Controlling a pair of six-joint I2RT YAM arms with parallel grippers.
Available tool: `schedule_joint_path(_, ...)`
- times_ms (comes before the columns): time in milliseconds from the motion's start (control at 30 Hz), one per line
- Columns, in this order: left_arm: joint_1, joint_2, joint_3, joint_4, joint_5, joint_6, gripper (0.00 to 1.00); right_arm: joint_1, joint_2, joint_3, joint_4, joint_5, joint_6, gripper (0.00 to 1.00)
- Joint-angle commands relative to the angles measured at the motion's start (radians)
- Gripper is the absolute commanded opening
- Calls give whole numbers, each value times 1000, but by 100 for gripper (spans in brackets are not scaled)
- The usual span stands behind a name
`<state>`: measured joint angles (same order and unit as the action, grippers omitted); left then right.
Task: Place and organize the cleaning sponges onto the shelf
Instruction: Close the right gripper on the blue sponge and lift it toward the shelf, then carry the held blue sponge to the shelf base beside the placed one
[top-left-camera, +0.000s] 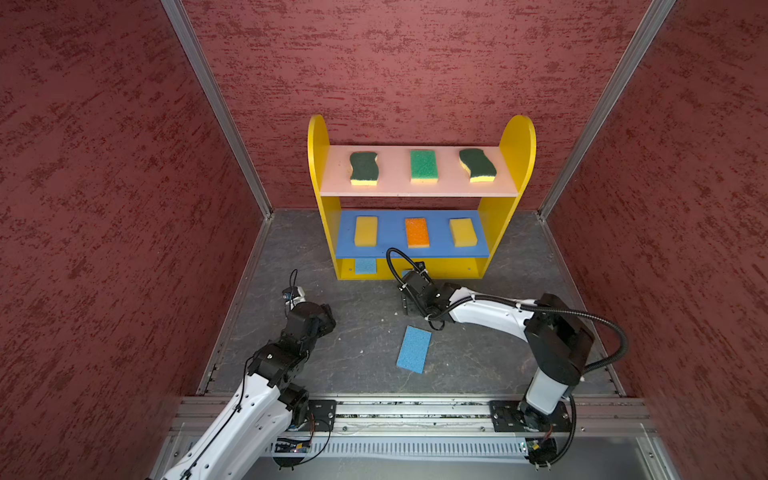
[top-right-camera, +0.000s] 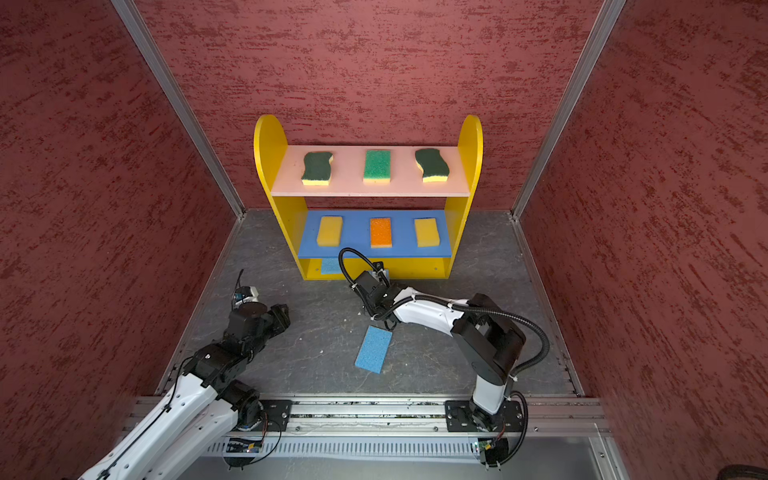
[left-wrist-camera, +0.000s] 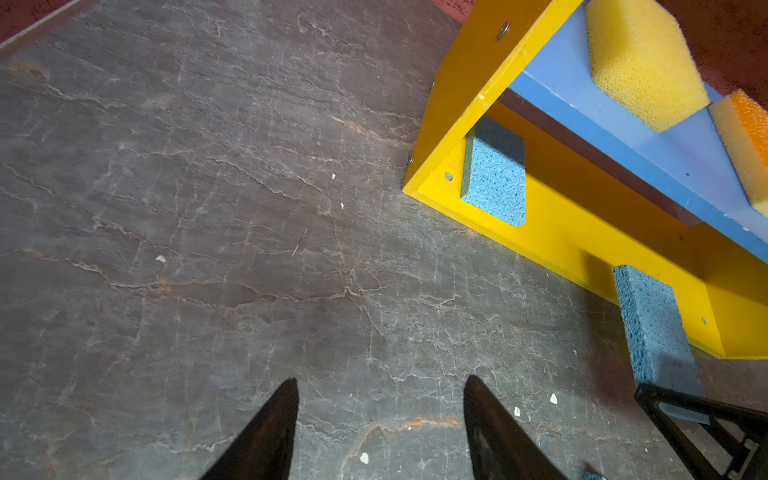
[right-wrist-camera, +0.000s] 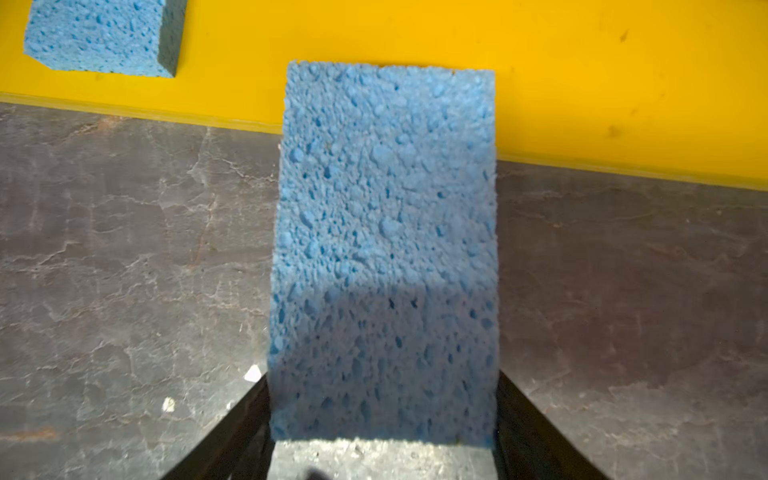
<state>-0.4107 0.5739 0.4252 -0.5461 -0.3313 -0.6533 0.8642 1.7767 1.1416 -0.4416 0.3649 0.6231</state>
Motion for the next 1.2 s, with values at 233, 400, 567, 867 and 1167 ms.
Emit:
schedule_joint_path(233, -5, -3, -34, 35, -32, 0, 64, -39, 15, 11, 150, 64, -71, 76)
schedule_joint_path(400, -5, 19, -47, 65, -37, -6, 65, -57, 31, 12, 200, 48, -90, 76)
schedule_joint_path(567, -4, 39, -58, 92, -40, -5, 64, -67, 49, -7, 269, 46, -102, 76)
schedule_joint_path(867, -3, 44, -68, 117, -55, 2, 65, -68, 111, 25, 303, 82, -108, 76)
schedule_joint_path(1167, -4, 58, -72, 130, -55, 9, 65, -74, 129, -15, 398, 138, -82, 76)
